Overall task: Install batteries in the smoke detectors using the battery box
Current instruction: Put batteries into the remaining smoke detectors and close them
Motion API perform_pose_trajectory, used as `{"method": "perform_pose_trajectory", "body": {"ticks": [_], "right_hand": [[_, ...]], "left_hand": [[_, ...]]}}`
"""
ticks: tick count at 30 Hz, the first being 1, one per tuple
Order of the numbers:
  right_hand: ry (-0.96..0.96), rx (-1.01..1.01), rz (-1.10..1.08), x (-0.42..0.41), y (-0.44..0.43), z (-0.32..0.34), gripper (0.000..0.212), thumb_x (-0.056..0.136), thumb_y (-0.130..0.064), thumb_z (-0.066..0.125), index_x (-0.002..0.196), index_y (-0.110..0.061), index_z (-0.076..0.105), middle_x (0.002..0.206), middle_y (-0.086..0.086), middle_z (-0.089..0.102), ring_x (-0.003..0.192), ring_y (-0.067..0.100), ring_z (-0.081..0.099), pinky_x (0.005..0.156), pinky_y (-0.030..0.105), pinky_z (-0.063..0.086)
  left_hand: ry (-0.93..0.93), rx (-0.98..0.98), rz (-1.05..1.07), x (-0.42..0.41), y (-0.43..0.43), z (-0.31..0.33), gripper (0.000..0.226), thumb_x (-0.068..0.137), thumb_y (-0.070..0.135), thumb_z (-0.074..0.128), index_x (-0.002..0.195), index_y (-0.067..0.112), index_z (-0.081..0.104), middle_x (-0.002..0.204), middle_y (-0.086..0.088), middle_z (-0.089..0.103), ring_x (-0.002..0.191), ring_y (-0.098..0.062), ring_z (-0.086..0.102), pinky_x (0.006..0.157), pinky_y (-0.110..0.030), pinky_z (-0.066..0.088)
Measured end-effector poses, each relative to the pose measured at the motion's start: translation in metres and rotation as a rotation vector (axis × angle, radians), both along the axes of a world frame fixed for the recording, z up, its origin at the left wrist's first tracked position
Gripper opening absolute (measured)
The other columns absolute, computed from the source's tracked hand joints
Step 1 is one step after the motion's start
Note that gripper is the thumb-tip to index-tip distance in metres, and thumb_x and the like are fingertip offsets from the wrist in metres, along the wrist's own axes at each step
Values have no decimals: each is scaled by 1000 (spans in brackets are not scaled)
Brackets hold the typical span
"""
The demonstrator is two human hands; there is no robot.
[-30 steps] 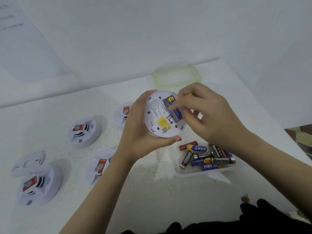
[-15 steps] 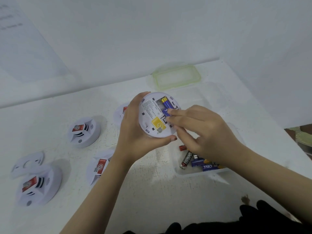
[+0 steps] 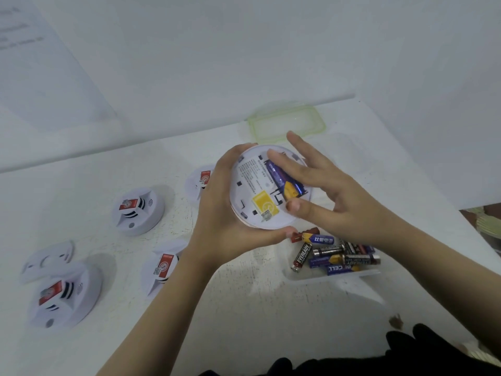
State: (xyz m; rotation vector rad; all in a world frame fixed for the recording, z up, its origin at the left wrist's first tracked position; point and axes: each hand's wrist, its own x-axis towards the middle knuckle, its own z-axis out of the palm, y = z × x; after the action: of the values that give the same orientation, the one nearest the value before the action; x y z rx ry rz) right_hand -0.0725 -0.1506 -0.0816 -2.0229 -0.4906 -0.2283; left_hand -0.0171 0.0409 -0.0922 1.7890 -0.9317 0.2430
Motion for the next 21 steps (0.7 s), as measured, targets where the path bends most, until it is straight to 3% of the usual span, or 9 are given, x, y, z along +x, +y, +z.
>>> {"method": "perform_pose_trajectory", "body": {"ticks": [3,7,9,12,16,19,21], "right_hand": [[-68,-102,-5,1,-4,0,56,90,-36,54,142,-35,35,159,1,13,146,6,6,114,19,19],[-140,-174,-64,5,-5,-2,48,94,-36,47,142,-33,36,158,2,18,142,11,25,113,29,30],[-175,-232,-81,6,-7,-1,46,95,-37,45,141,-34,38,158,0,19,140,14,30,110,39,35],[-135,-294,-36,7,-11,3,54,89,-45,53,141,-38,38,159,-5,14,141,15,29,107,47,38],[-150,-313,-25,10,-13,8,54,89,-44,52,141,-36,39,157,-4,23,136,15,38,104,45,41],[-154,-306,-42,10,-10,9,50,93,-45,44,141,-34,37,152,-2,32,137,11,35,106,37,41],[-145,-287,-48,9,-9,8,49,96,-50,35,142,-34,36,151,0,36,138,9,33,108,32,37]], "left_hand": [[14,-9,-5,0,1,-1,93,58,62,81,132,28,36,133,17,46,126,-15,50,101,-34,46],[32,-19,-19,-1,0,-3,89,60,63,79,131,28,38,133,15,47,125,-18,50,101,-40,48],[37,-13,-21,-1,1,-5,92,58,60,81,131,26,37,133,17,47,125,-13,50,101,-31,47],[46,3,-32,1,1,-5,88,54,47,84,128,41,37,129,34,44,124,-1,48,97,-16,44],[72,5,-70,2,3,-8,91,53,34,88,129,32,37,131,31,46,125,-3,49,98,-19,46],[90,-28,-78,3,3,-7,95,54,42,89,132,21,38,134,9,51,126,-21,51,99,-41,49],[82,-26,-94,3,2,-5,93,55,38,88,131,21,37,131,17,51,125,-15,52,98,-30,47]]}}
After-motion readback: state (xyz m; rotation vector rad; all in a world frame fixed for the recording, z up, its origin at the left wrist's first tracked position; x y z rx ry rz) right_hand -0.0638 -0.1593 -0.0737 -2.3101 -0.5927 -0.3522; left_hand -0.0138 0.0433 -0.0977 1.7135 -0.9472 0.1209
